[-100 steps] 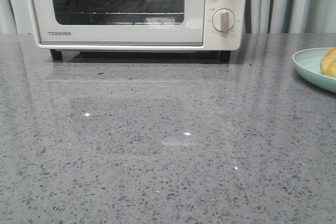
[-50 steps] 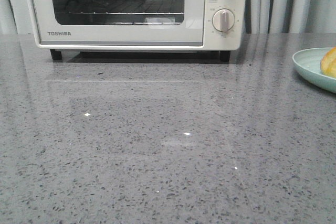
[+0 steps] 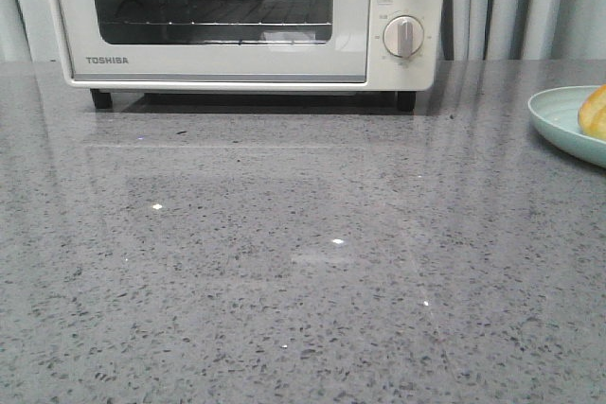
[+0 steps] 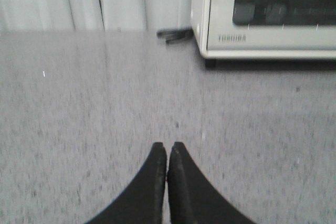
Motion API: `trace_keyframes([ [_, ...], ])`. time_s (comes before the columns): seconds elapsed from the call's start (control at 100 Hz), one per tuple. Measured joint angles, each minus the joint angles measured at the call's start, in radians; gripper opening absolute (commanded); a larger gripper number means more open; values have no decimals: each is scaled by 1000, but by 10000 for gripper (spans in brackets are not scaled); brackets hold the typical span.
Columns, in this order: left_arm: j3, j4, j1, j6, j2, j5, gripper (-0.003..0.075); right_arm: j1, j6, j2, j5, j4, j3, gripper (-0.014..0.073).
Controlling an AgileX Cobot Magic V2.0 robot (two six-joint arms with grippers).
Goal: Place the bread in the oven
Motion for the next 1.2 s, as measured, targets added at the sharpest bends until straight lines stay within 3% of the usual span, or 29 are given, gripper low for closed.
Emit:
trace_keyframes([
  [0.15, 0, -4, 0, 0, 0, -79, -21, 0, 2, 0, -124, 14, 0, -75],
  [0.48, 0, -4, 0, 0, 0, -163, -21, 0, 4, 0, -719, 24, 0, -75],
  [0.65, 0, -6, 0, 0, 0, -225, -21, 0, 4, -2, -850, 24, 0, -75],
  [0.87, -1, -6, 0, -72, 0, -392, -22, 0, 109, -3, -725, 24, -2, -75],
  [1.2, -140, 11, 0, -138, 0, -316, -22, 0, 132, 0, -108, 26, -260, -74],
])
